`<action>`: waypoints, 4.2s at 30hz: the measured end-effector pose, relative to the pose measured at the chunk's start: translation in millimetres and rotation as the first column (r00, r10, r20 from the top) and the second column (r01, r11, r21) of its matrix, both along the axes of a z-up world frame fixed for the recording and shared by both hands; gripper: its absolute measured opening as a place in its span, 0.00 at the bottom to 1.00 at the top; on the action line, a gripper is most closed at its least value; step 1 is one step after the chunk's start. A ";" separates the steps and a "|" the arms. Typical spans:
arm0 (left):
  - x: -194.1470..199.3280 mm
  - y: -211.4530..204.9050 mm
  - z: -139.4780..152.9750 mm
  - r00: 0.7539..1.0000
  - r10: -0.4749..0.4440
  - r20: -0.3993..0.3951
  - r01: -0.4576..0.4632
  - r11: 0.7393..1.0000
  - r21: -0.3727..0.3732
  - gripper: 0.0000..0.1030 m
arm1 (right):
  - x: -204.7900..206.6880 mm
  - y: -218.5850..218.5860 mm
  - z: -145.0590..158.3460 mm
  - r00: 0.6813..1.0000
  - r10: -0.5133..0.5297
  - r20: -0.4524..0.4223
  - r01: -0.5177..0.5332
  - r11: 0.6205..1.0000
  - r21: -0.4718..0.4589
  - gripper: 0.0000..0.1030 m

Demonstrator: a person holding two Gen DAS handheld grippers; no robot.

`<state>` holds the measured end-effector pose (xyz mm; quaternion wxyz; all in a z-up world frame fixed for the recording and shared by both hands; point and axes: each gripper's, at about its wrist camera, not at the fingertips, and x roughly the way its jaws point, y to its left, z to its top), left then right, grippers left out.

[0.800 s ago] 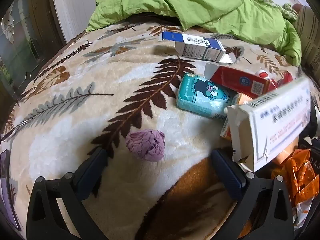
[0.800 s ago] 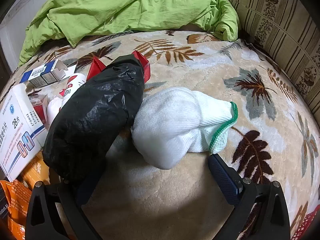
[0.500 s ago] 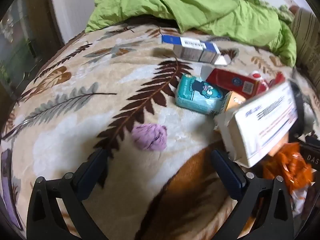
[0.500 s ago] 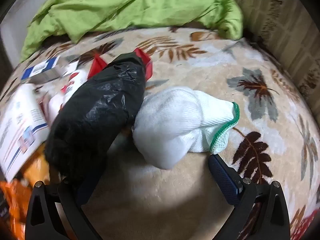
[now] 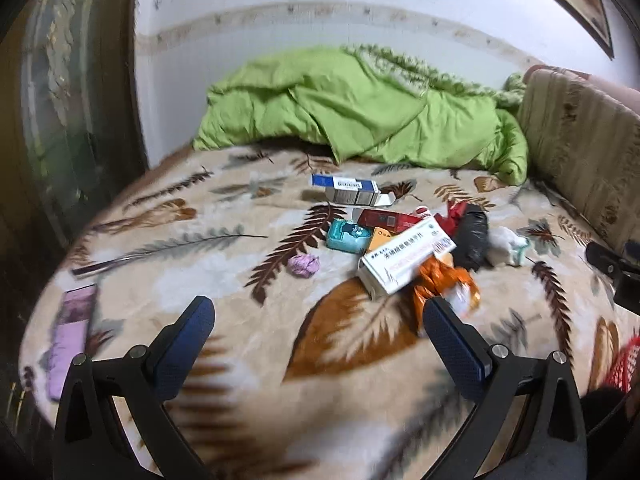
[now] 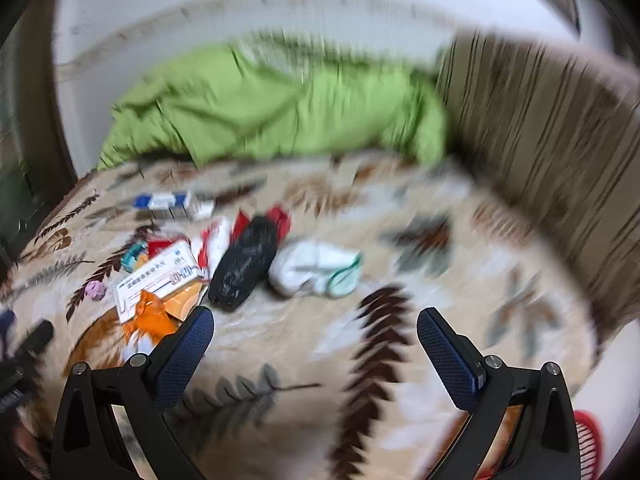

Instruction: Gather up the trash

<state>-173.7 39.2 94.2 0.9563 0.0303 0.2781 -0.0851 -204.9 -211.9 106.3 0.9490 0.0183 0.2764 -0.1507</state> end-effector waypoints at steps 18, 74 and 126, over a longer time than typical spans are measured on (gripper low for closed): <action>-27.3 -1.9 -13.1 1.000 0.004 -0.001 -0.004 0.999 0.034 1.00 | -59.9 17.1 -2.5 0.994 0.027 0.107 -0.019 0.997 -0.073 0.99; -1.3 -20.3 -25.3 0.977 -0.132 -0.168 0.123 0.991 -0.060 1.00 | -38.4 -4.6 -16.0 0.999 0.036 -0.033 -0.032 0.995 0.095 0.99; 70.4 -53.5 -29.3 0.970 -0.174 -0.172 0.160 0.983 -0.088 0.48 | 127.0 -30.4 -59.0 0.972 0.218 -0.088 -0.118 0.775 0.621 0.41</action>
